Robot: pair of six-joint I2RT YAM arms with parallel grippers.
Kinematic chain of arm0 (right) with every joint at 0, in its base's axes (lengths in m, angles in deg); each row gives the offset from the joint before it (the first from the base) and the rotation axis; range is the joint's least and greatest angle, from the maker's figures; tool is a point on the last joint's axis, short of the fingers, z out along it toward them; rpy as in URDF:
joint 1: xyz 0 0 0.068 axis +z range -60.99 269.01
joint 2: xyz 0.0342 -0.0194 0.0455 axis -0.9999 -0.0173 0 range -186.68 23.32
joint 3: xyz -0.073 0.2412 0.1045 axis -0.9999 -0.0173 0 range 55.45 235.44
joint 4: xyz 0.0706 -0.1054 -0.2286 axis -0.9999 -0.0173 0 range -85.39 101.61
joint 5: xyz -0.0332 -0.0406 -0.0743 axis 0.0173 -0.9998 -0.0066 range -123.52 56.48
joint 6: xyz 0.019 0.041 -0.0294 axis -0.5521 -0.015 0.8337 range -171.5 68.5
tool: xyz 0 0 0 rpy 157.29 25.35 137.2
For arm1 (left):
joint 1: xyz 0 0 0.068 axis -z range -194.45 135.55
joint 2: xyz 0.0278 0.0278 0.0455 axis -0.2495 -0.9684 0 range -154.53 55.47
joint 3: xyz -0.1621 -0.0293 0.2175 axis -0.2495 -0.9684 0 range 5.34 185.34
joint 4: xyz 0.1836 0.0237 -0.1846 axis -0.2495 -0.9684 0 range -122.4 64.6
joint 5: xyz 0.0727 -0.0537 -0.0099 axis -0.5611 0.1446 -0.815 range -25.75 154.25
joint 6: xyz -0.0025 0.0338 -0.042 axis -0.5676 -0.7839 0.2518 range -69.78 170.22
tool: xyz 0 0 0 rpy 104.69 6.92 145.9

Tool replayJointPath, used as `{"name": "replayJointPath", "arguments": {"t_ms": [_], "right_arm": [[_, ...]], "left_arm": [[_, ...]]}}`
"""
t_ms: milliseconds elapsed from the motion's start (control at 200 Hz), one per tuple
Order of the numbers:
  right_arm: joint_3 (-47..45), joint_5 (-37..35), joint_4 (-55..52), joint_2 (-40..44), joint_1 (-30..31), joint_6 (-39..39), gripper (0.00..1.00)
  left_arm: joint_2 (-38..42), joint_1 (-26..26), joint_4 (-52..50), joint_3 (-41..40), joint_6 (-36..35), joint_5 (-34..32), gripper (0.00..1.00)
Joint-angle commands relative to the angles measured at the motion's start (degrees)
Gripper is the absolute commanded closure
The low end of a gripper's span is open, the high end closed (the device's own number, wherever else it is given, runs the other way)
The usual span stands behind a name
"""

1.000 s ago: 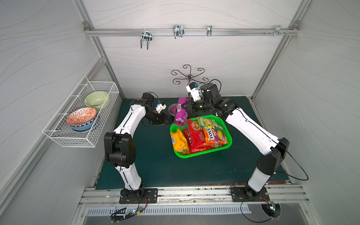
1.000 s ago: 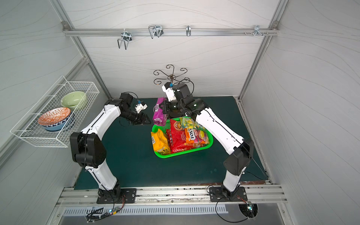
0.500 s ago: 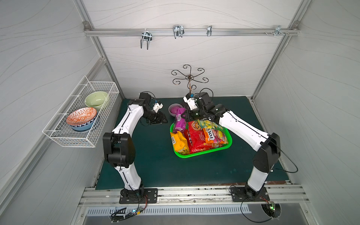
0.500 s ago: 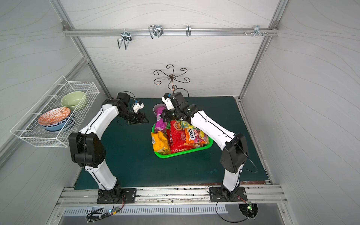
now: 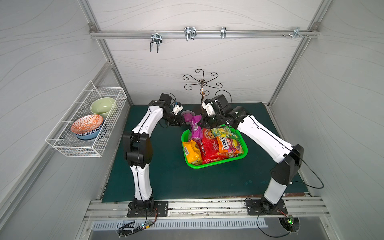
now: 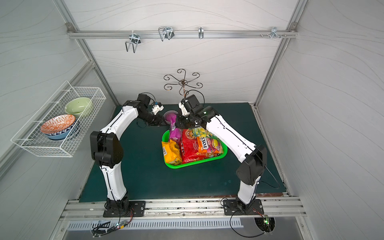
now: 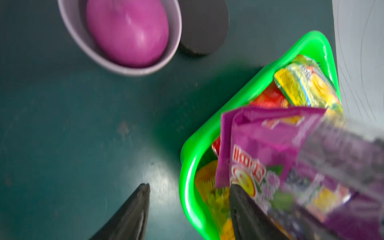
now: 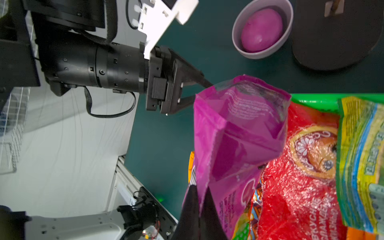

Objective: Put the candies in the basket
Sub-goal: Place the candy in the basket.

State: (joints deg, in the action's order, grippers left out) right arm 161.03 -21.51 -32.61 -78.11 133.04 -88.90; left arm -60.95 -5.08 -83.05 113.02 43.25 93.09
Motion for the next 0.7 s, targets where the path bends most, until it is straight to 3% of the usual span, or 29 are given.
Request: {"name": "replayJointPath", "arguments": {"t_ms": [0, 220, 360, 500, 695], "right_arm": [[-1.39, 0.99, -0.95, -0.42, 1.44, -13.35, 1.00], [-2.00, -5.47, 4.77, -3.14, 6.92, -27.05, 1.00], [2.69, -10.11, 2.37, -5.27, 8.94, -30.17, 1.00], [1.89, -10.51, 3.67, -6.17, 10.08, -35.53, 1.00], [1.43, -5.23, 7.05, -9.81, 10.88, -41.67, 1.00]], "left_arm": [[-2.69, 1.24, 1.87, 5.11, -1.40, -1.19, 0.36], [-4.69, 3.88, 1.75, 5.96, -2.47, 0.01, 0.37], [-4.89, 5.00, 1.57, 6.08, -3.38, 0.48, 0.37], [-5.59, 5.65, 1.33, 6.46, -4.26, 0.78, 0.37], [-6.42, 6.37, 0.26, 6.86, -6.29, 0.69, 0.37]]}}
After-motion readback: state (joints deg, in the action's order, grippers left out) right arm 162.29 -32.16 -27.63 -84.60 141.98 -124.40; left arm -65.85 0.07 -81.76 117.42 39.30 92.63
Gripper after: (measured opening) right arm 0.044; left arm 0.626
